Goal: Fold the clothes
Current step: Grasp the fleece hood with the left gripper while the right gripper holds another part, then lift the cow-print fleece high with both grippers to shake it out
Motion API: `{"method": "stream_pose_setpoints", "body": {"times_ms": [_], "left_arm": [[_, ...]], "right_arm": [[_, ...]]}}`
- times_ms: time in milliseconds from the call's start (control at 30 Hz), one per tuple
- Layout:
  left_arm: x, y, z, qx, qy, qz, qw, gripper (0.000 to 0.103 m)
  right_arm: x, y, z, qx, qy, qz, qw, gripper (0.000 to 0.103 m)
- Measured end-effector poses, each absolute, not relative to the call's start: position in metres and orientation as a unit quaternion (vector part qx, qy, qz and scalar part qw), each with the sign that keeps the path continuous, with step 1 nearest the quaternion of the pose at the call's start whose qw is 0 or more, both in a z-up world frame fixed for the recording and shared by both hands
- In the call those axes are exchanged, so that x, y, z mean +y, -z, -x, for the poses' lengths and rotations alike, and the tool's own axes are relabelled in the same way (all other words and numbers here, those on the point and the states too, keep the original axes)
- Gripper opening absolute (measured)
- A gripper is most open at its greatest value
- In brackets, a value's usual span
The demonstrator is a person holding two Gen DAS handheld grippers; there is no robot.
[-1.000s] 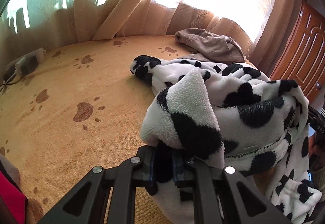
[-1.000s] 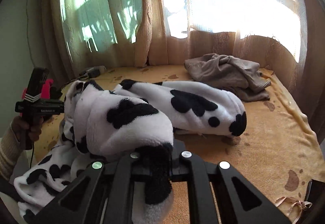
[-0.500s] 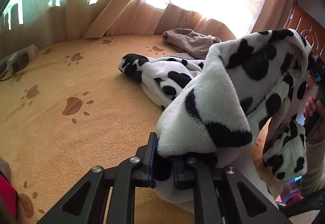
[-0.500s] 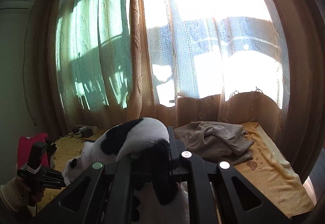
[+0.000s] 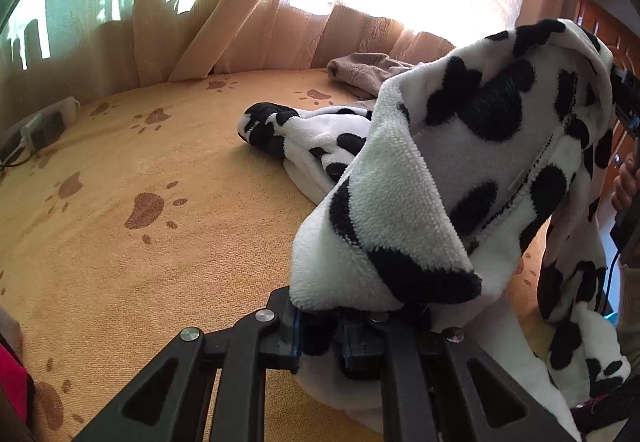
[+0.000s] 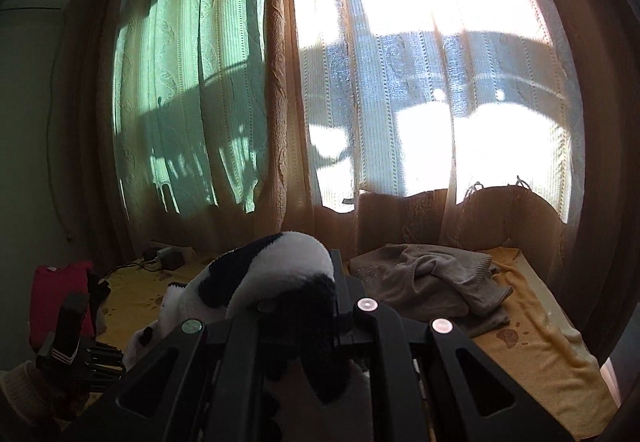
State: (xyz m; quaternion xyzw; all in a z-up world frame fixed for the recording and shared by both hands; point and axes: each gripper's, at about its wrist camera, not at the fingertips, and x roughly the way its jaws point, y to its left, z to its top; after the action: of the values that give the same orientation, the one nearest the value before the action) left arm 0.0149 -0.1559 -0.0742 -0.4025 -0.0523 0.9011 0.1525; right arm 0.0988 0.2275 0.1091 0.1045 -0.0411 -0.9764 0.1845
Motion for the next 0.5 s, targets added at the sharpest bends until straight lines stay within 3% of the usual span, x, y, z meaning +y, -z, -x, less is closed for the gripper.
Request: {"method": "stream_pose_setpoints", "body": {"times_ms": [233,500], "left_arm": [[-0.164,-0.019,-0.046,-0.071,-0.961,0.246,0.107,0.009],[-0.152,-0.142,-0.099,-0.055,-0.987,0.094,0.115,0.009]], "right_arm": [[0.258,-0.116,-0.102,-0.074,0.985,-0.074,0.137,0.011],[0.259,-0.186,-0.146,-0.051,0.99,0.056,0.116,0.011]]}}
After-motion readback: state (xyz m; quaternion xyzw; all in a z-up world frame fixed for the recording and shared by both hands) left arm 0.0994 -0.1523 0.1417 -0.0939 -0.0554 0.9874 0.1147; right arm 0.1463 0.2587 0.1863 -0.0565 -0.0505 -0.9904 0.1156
